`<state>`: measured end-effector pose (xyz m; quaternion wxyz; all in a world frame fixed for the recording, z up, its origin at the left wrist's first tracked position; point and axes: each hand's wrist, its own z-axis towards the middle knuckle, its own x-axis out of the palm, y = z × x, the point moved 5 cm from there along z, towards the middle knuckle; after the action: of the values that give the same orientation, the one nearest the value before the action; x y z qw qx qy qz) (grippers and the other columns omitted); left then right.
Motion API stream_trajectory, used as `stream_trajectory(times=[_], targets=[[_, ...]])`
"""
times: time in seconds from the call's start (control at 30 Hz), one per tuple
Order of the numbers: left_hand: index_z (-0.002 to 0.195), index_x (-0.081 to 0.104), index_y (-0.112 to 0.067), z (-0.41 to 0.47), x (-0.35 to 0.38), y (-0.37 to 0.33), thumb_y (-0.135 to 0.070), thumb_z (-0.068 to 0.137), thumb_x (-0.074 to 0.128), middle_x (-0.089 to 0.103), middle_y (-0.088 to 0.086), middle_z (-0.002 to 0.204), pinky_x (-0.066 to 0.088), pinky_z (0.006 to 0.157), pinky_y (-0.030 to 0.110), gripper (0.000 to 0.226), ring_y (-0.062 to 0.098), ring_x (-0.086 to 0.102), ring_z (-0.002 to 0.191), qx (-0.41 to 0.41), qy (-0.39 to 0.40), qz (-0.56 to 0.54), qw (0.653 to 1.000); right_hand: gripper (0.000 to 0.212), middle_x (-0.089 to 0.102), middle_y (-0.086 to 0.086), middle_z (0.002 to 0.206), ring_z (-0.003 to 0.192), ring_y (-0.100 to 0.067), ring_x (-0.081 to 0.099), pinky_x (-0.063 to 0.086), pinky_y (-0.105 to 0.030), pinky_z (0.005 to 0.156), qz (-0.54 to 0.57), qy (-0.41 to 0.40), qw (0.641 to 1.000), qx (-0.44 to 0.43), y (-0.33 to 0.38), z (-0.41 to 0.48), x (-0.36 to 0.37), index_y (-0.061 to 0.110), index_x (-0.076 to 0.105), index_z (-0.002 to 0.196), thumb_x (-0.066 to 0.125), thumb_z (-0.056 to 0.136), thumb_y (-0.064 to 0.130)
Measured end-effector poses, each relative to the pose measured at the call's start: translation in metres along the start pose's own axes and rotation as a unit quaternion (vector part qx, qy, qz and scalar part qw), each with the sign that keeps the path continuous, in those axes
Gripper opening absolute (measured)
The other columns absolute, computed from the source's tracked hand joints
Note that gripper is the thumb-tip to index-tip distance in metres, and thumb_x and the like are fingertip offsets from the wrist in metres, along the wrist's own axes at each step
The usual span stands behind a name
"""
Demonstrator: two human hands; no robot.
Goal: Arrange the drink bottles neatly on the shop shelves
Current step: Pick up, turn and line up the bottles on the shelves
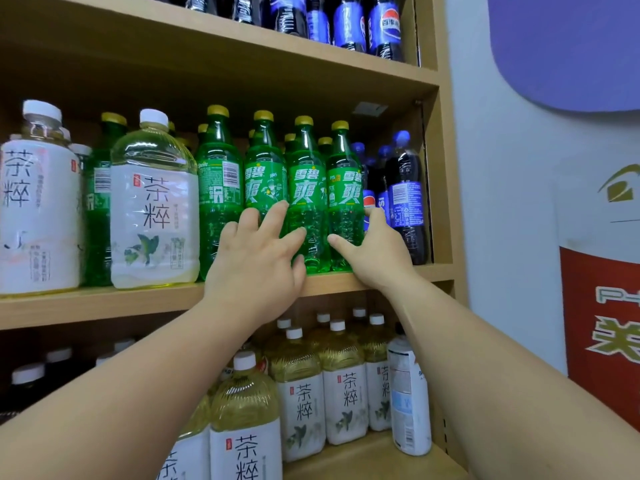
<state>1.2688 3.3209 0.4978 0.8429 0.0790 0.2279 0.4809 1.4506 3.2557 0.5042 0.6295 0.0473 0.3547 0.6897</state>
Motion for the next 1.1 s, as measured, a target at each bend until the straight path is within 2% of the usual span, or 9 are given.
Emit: stream_trajectory(times=[0.17, 0.3, 0.53, 0.63, 0.7, 0.87, 0.93, 1.03, 1.1], targets=[[0.127, 0.068, -0.022, -0.008, -0.009, 0.001, -0.046, 0.089, 0.05, 0.053, 0.013, 0.144, 0.043, 0.088, 0.048, 0.048, 0.036, 0.052, 0.112, -0.005, -0.016, -0.066, 0.998, 0.069, 0.056, -0.001, 0.14, 0.129, -0.023, 0.052, 0.046, -0.041, 0.101, 0.046, -0.064, 0.997, -0.025, 0.008, -0.025, -0.011, 0.025, 0.038, 0.147, 0.063, 0.092, 0.057], [0.116, 0.071, -0.013, -0.047, -0.028, 0.027, -0.036, 0.086, 0.061, 0.059, 0.015, 0.131, 0.046, 0.087, 0.048, 0.039, 0.038, 0.057, 0.109, -0.018, -0.094, -0.169, 0.981, 0.049, 0.056, 0.003, 0.129, 0.124, -0.018, 0.049, 0.044, -0.039, 0.102, 0.05, -0.113, 0.987, -0.103, 0.029, -0.057, -0.02, 0.026, 0.052, 0.135, 0.063, 0.093, 0.049], [0.119, 0.063, -0.009, -0.084, -0.067, 0.115, -0.029, 0.085, 0.064, 0.058, 0.012, 0.123, 0.039, 0.098, 0.044, 0.039, 0.034, 0.053, 0.114, -0.144, -0.158, -0.202, 0.956, 0.04, 0.054, 0.007, 0.119, 0.109, -0.011, 0.053, 0.045, -0.031, 0.088, 0.148, -0.009, 0.977, -0.151, 0.111, -0.084, 0.013, 0.026, 0.056, 0.13, 0.064, 0.095, 0.044], [0.135, 0.053, -0.014, -0.08, -0.071, 0.14, -0.033, 0.092, 0.065, 0.054, 0.007, 0.132, 0.039, 0.105, 0.042, 0.048, 0.028, 0.049, 0.123, -0.205, -0.101, -0.249, 0.941, 0.05, 0.054, 0.007, 0.123, 0.108, -0.011, 0.055, 0.045, -0.029, 0.088, 0.178, 0.052, 0.972, -0.145, 0.15, -0.085, 0.035, 0.025, 0.052, 0.14, 0.064, 0.095, 0.045], [0.144, 0.045, -0.019, -0.076, -0.065, 0.148, -0.038, 0.093, 0.067, 0.052, 0.002, 0.138, 0.043, 0.107, 0.044, 0.059, 0.023, 0.05, 0.125, -0.258, -0.041, -0.309, 0.914, 0.055, 0.054, 0.007, 0.126, 0.111, -0.014, 0.056, 0.05, -0.036, 0.091, 0.185, 0.091, 0.97, -0.129, 0.168, -0.085, 0.051, 0.025, 0.048, 0.144, 0.064, 0.095, 0.044], [0.145, 0.044, -0.023, -0.072, -0.052, 0.153, -0.04, 0.093, 0.069, 0.06, -0.002, 0.132, 0.05, 0.089, 0.037, 0.06, 0.021, 0.061, 0.112, -0.329, 0.029, -0.405, 0.853, 0.056, 0.053, 0.005, 0.133, 0.114, -0.017, 0.059, 0.052, -0.044, 0.099, 0.181, 0.109, 0.971, -0.109, 0.181, -0.086, 0.08, 0.028, 0.047, 0.148, 0.064, 0.096, 0.04], [0.148, 0.04, -0.028, -0.07, -0.047, 0.156, -0.038, 0.092, 0.071, 0.063, -0.003, 0.13, 0.052, 0.091, 0.039, 0.065, 0.021, 0.063, 0.11, -0.334, 0.041, -0.413, 0.846, 0.057, 0.054, 0.004, 0.132, 0.111, -0.017, 0.061, 0.052, -0.045, 0.1, 0.19, 0.103, 0.971, -0.103, 0.179, -0.086, 0.085, 0.031, 0.045, 0.151, 0.063, 0.097, 0.034], [0.151, 0.033, -0.035, -0.065, -0.04, 0.162, -0.032, 0.091, 0.074, 0.064, -0.004, 0.132, 0.053, 0.095, 0.043, 0.073, 0.022, 0.064, 0.113, -0.332, 0.071, -0.442, 0.83, 0.055, 0.059, 0.004, 0.126, 0.102, -0.012, 0.063, 0.054, -0.037, 0.094, 0.192, 0.081, 0.973, -0.098, 0.173, -0.085, 0.087, 0.033, 0.045, 0.152, 0.061, 0.099, 0.027], [0.155, 0.027, -0.036, -0.062, -0.035, 0.167, -0.025, 0.09, 0.076, 0.063, -0.002, 0.133, 0.052, 0.093, 0.039, 0.082, 0.021, 0.064, 0.115, -0.334, 0.087, -0.494, 0.798, 0.053, 0.063, 0.006, 0.113, 0.092, -0.007, 0.063, 0.052, -0.027, 0.081, 0.193, 0.074, 0.974, -0.097, 0.171, -0.084, 0.086, 0.032, 0.044, 0.152, 0.059, 0.101, 0.025]])
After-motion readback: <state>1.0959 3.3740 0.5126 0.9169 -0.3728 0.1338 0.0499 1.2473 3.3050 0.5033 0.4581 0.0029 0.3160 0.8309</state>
